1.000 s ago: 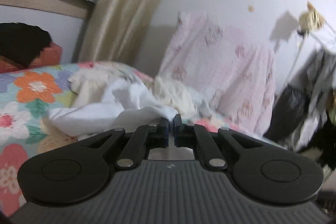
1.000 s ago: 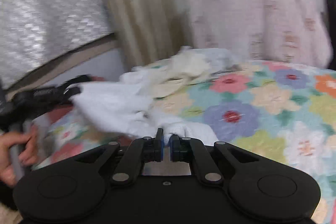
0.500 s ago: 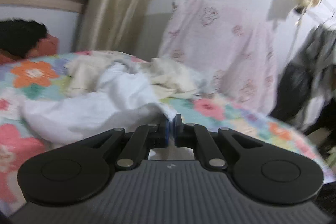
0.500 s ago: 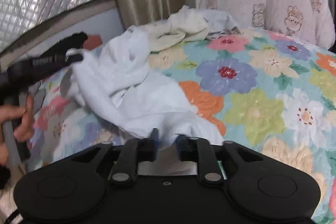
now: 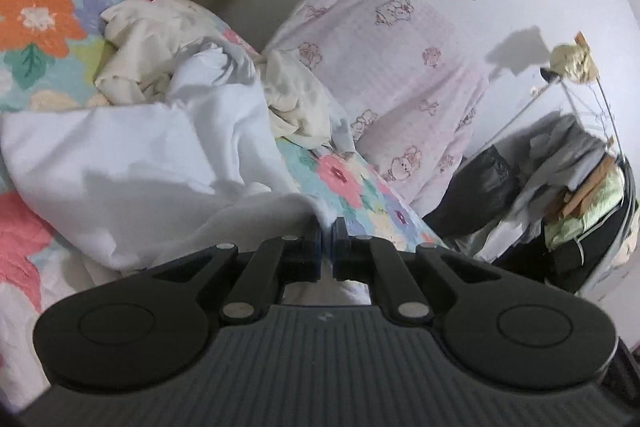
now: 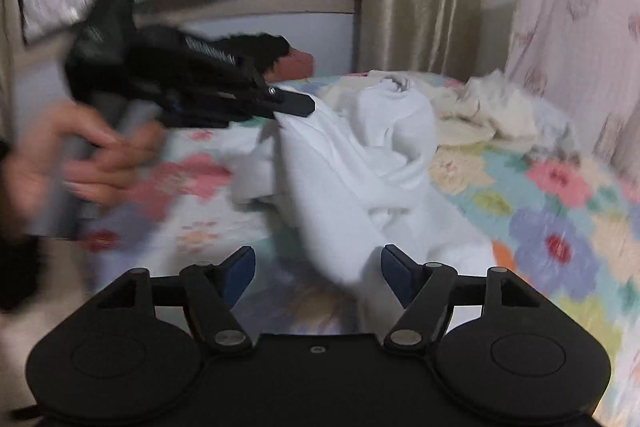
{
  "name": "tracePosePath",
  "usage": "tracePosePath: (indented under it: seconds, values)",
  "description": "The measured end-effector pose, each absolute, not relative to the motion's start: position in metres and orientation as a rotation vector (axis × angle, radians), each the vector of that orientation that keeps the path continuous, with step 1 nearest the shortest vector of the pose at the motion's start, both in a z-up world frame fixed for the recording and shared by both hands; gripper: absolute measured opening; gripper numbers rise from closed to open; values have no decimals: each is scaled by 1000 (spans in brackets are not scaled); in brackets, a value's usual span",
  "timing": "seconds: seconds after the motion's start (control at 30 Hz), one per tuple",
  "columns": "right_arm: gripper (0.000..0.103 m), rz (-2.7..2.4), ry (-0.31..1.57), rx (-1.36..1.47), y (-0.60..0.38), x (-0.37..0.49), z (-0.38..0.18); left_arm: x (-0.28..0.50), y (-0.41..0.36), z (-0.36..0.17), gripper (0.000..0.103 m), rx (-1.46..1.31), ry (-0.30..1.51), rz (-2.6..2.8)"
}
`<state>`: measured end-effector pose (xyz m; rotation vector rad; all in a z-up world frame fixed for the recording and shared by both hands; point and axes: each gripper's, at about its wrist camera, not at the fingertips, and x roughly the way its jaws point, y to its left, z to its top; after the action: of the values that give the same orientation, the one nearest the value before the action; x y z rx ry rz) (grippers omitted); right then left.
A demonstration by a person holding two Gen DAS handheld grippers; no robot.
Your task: Fold clothes
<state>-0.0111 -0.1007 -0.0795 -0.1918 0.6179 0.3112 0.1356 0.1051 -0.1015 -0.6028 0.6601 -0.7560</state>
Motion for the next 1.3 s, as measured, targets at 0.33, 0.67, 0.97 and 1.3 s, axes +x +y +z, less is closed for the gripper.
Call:
tracePosePath:
  seconds: [0.33, 0.67, 0.97, 1.3]
  values:
    - [12, 245, 696, -201, -84, 55, -60, 141, 112, -93, 5, -579, 653, -764]
    - [8, 107, 741, -389, -84, 75, -9, 157, 150, -114, 10, -930, 680, -780]
    - [7, 15, 843, -409, -127, 86, 30, 173, 144, -138, 18, -838, 802, -644]
    - [2, 9, 941, -319, -152, 85, 49, 171, 150, -142, 27, -813, 788, -588]
